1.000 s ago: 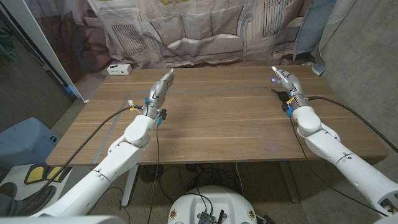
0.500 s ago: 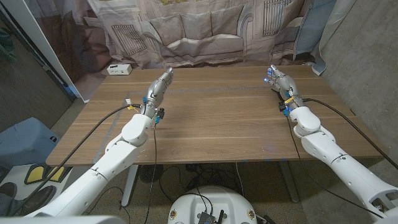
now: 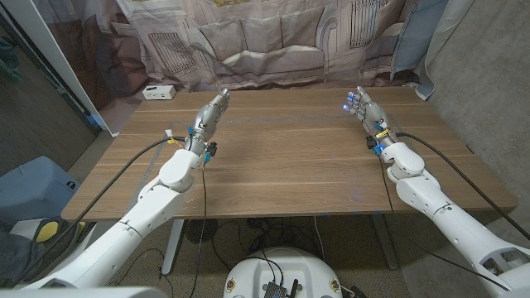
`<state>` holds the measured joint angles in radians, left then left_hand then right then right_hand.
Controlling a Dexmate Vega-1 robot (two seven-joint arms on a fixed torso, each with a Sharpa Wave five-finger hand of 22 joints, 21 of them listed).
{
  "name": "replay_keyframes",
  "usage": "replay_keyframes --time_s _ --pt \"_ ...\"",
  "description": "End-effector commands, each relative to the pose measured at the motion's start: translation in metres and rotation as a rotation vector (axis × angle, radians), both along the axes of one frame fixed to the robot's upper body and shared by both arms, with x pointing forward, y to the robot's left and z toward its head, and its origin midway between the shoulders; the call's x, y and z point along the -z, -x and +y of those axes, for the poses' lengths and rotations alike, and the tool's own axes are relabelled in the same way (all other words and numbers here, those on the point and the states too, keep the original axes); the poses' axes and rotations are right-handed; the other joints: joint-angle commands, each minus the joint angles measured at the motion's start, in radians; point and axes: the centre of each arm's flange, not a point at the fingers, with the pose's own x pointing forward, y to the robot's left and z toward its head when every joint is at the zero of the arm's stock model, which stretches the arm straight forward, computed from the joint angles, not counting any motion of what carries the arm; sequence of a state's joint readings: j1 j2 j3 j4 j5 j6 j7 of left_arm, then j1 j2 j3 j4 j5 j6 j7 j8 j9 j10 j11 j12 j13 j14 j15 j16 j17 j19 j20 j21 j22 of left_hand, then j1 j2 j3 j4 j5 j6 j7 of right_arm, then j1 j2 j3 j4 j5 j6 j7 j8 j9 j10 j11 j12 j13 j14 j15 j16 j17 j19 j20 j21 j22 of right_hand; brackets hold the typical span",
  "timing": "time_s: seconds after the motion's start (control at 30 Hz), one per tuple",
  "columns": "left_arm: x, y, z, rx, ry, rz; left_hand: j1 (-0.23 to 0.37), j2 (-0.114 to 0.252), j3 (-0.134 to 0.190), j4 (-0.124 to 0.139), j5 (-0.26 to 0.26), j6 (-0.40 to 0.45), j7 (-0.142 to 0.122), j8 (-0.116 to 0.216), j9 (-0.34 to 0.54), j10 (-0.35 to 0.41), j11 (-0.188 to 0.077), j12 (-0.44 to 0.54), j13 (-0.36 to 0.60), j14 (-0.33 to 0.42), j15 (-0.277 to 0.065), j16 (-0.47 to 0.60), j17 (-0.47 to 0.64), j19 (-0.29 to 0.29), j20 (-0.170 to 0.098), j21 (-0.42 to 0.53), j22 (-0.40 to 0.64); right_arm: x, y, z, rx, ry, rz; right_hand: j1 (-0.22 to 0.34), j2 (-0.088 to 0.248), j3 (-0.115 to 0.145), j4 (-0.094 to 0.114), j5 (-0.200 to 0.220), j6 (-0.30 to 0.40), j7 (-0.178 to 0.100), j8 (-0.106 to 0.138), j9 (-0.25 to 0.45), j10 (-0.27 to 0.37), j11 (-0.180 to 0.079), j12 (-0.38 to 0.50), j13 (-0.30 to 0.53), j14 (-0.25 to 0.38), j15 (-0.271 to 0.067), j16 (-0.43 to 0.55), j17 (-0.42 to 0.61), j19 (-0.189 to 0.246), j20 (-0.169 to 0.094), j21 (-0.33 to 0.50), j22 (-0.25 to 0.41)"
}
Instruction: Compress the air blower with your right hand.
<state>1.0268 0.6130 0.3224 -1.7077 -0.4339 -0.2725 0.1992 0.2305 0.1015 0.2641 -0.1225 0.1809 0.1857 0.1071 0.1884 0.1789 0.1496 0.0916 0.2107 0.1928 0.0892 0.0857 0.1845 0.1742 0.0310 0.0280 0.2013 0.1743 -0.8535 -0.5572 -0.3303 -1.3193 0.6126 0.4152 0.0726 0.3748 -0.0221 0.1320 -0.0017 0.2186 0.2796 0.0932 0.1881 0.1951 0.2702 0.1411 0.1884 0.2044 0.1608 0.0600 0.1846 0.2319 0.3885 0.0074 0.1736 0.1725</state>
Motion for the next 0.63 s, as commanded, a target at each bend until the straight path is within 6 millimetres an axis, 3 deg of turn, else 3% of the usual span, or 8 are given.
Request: replay_keyframes --time_s 0.03,0.63 --pt "-0.0007 -0.0018 0.0026 0.001 -0.014 0.014 0.003 -0.003 0.011 0.0 -0.003 0.0 0.008 -0.001 0.003 -0.001 0.003 -0.002 0.004 0.004 0.004 0.0 0.004 -0.006 0.004 -0.005 0.004 0.0056 -0.0072 0.012 -0.048 0.012 0.008 -0.01 -0.006 -0.008 -0.003 0.001 -0.008 -0.006 -0.002 0.002 -0.016 0.003 -0.004 0.001 -0.02 -0.001 -0.003 0.001 -0.027 0.0 -0.003 0.001" --pt "0.0055 -0.0077 0.0006 0.028 -0.012 0.026 0.002 -0.004 0.011 0.0 -0.003 -0.002 0.007 0.0 0.003 -0.003 0.001 -0.002 0.004 0.001 0.006 0.0 0.004 -0.01 0.014 -0.007 0.004 0.014 -0.0055 0.0211 -0.05 0.028 0.034 -0.017 -0.004 -0.01 -0.002 0.003 -0.019 0.0 -0.001 0.001 -0.027 0.005 -0.002 -0.001 -0.034 0.0 0.001 0.0 -0.047 -0.001 0.002 0.001"
